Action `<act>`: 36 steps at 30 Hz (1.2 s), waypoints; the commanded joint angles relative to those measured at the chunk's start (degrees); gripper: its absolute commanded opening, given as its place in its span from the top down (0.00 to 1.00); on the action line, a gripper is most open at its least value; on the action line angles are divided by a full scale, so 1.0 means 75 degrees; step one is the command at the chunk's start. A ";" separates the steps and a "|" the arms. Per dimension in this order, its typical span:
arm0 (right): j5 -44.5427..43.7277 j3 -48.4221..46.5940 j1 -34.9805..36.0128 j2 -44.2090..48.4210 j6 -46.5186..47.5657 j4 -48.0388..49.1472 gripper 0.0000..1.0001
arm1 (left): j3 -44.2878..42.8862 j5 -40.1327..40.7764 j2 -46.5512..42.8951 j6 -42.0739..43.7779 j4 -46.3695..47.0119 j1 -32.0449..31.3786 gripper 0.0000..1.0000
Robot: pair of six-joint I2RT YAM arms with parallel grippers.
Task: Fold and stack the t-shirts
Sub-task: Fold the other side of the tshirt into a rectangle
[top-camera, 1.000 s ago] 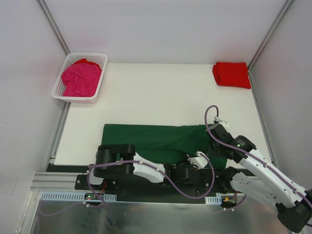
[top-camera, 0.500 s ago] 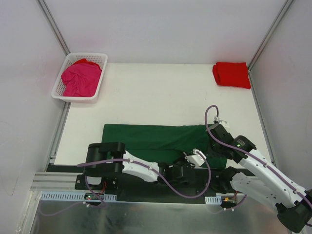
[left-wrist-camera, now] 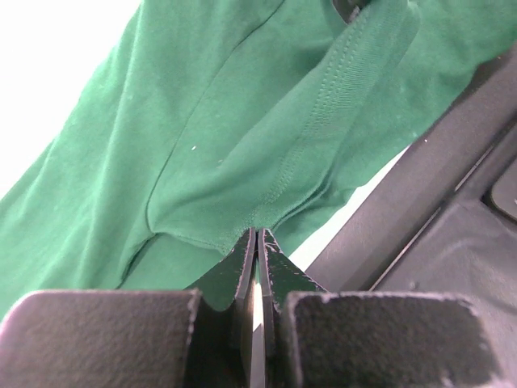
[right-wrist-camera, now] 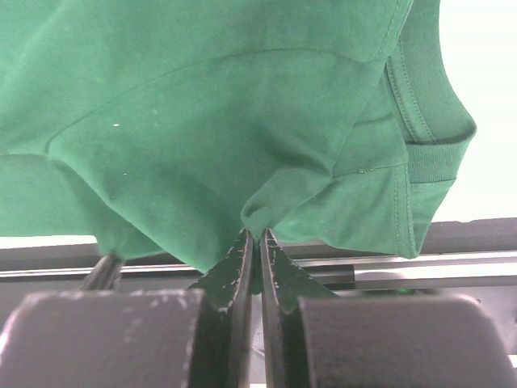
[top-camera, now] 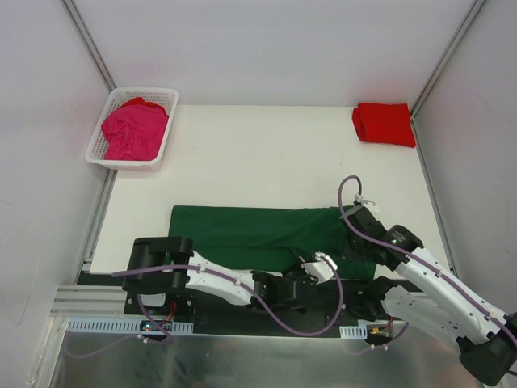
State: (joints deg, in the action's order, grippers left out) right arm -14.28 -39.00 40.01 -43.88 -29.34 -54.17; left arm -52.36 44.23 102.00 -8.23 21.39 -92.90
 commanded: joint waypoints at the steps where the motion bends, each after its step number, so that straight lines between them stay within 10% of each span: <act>1: -0.0006 0.0091 0.0044 -0.0032 0.0010 0.0004 0.95 | 0.0207 0.0349 -0.0685 -0.0075 -0.0261 -0.0175 1.00; 36: 0.0369 -0.0986 0.0068 0.1151 -0.0002 -0.1484 0.97 | 0.0219 0.0490 -0.0990 -0.1024 -0.1188 -0.0679 1.00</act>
State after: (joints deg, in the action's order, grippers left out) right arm -11.07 -42.54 40.23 -35.97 -29.50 -61.47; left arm -49.19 47.99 93.84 -14.28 13.26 -97.21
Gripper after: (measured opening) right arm 0.051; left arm 0.006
